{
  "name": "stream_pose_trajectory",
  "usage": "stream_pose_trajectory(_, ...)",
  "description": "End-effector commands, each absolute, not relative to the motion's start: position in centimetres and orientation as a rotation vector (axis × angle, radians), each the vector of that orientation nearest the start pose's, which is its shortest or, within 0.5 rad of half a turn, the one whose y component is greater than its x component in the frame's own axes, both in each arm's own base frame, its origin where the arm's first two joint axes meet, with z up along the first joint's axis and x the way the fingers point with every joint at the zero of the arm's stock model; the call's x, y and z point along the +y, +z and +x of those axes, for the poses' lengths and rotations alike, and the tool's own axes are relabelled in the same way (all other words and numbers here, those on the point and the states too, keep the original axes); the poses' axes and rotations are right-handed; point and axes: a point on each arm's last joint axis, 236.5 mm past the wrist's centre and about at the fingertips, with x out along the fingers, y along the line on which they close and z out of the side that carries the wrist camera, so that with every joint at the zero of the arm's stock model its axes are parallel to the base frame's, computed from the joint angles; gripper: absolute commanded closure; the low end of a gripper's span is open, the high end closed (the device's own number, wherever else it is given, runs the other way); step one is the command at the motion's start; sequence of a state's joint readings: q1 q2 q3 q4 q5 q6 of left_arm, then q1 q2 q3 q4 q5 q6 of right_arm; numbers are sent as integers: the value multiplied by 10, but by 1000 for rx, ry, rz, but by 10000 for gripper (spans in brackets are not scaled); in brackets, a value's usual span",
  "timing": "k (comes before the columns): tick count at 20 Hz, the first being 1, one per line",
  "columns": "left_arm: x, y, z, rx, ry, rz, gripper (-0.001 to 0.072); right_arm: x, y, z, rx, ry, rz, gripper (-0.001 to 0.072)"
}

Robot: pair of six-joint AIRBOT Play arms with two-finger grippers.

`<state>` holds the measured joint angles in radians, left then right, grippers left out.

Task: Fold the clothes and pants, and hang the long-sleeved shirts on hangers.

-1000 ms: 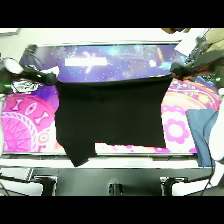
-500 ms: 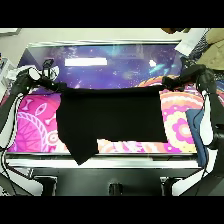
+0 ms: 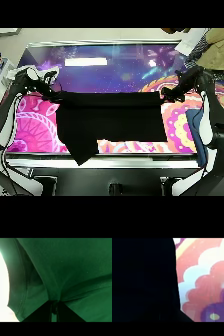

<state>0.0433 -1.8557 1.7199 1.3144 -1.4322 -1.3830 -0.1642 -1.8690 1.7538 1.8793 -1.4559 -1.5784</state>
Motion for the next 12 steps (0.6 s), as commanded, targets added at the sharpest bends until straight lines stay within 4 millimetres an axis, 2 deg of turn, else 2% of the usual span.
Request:
stream_pose_trajectory(1,-43,-64,450,1581,-297,-114,688,-3,-61,449,1601,87,398,682)
stream_pose_trajectory(4,-47,-71,448,1597,-304,-110,687,-1,-66,448,1613,86,412,678)
stream_pose_trajectory(5,-50,-73,448,1602,-308,-107,651,1,-66,448,1614,90,422,651)
stream_pose_trajectory(6,-51,-74,448,1605,-306,-109,539,5,-66,449,1613,102,436,601)
stream_pose_trajectory(7,-51,-74,448,1603,-299,-114,372,9,-64,449,1615,117,454,527)
stream_pose_trajectory(8,-50,-73,449,1599,-295,-117,265,14,-62,445,1628,138,465,375)
stream_pose_trajectory(9,-46,-69,450,1591,-289,-121,256,18,-58,438,1652,184,448,247)
stream_pose_trajectory(10,-40,-62,450,1580,-280,-129,256,16,-54,432,1667,206,431,226)
stream_pose_trajectory(12,-24,-40,445,1562,-257,-151,255,7,-33,436,1604,219,462,226)
